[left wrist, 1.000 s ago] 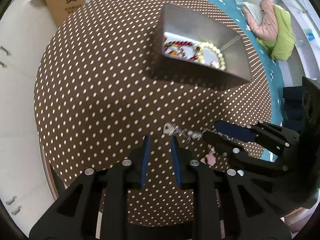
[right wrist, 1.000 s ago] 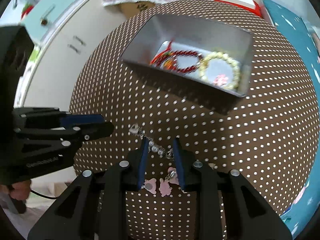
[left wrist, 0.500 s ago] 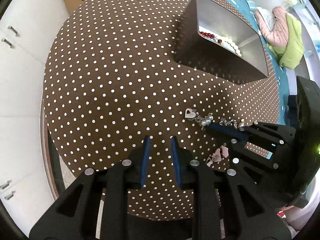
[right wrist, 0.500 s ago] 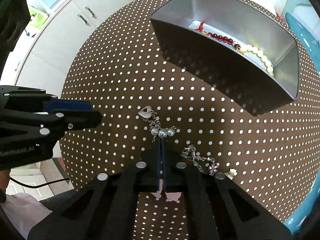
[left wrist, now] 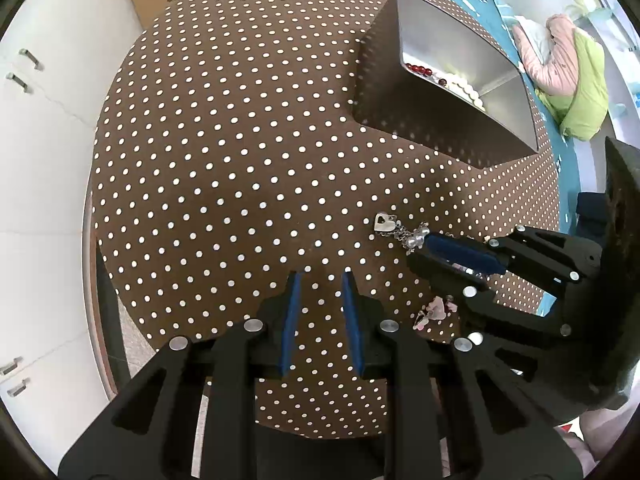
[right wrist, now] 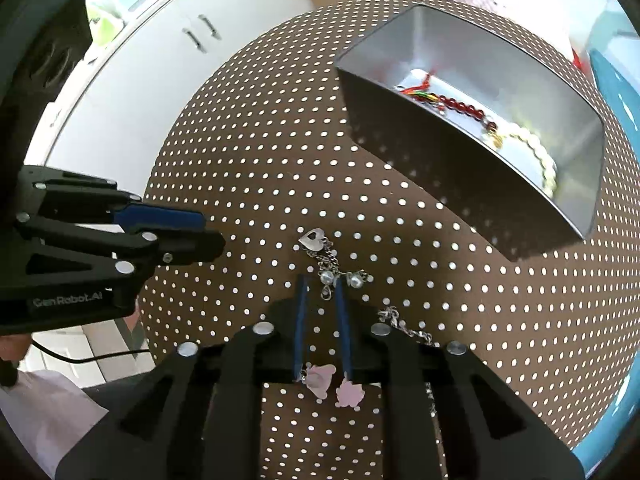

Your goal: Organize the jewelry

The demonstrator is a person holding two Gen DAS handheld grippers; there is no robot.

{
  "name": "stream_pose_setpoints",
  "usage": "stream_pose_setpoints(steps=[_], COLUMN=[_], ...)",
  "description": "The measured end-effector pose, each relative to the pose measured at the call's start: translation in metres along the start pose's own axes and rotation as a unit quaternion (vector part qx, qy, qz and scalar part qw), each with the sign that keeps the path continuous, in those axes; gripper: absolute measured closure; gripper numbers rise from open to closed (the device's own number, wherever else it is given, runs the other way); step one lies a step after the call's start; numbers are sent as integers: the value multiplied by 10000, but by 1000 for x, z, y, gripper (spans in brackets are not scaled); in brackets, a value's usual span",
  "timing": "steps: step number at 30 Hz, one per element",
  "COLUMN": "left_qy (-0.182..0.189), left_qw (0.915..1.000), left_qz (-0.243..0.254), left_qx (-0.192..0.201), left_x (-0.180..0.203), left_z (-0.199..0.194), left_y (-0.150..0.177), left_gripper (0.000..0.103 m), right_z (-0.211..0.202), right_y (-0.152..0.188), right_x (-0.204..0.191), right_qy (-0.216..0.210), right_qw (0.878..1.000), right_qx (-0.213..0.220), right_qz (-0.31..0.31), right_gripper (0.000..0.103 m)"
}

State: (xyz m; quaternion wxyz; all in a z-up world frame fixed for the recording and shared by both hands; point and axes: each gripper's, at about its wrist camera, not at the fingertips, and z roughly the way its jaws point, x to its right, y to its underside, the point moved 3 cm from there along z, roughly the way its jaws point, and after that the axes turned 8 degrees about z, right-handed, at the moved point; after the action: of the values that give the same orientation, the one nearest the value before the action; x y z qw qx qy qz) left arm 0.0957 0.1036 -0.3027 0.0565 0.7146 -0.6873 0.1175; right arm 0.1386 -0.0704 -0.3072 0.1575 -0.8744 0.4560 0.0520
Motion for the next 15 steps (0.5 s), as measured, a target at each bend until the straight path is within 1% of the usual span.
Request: stream_pose_setpoints(steps=[5, 9, 11, 12, 13, 15], left_qy=[-2, -18, -11, -5, 2, 25], left_qw=[9999, 9997, 9996, 9995, 9995, 9995], left_qz=[-161, -252, -290, -302, -311, -320], left_qx=[9, 10, 20, 27, 36, 57], left_x=[-14, -24, -27, -29, -30, -33], left_z=[-3, -4, -6, -6, -6, -7], left_y=[10, 17, 19, 19, 20, 21], left_gripper=[81, 81, 81, 81, 81, 81], right_z=[8, 17, 17, 16, 15, 14], right_y=[3, 0, 0, -1, 0, -1], right_x=[-12, -20, -16, -13, -9, -2], right_qy=[363, 392, 359, 346, 254, 50], right_qw=[9984, 9972, 9979, 9982, 9989, 9998], right_qx=[-2, 117, 151, 175, 189, 162], right_qz=[-440, -624, -525, -458, -356, -125], right_gripper=[85, 85, 91, 98, 100, 100])
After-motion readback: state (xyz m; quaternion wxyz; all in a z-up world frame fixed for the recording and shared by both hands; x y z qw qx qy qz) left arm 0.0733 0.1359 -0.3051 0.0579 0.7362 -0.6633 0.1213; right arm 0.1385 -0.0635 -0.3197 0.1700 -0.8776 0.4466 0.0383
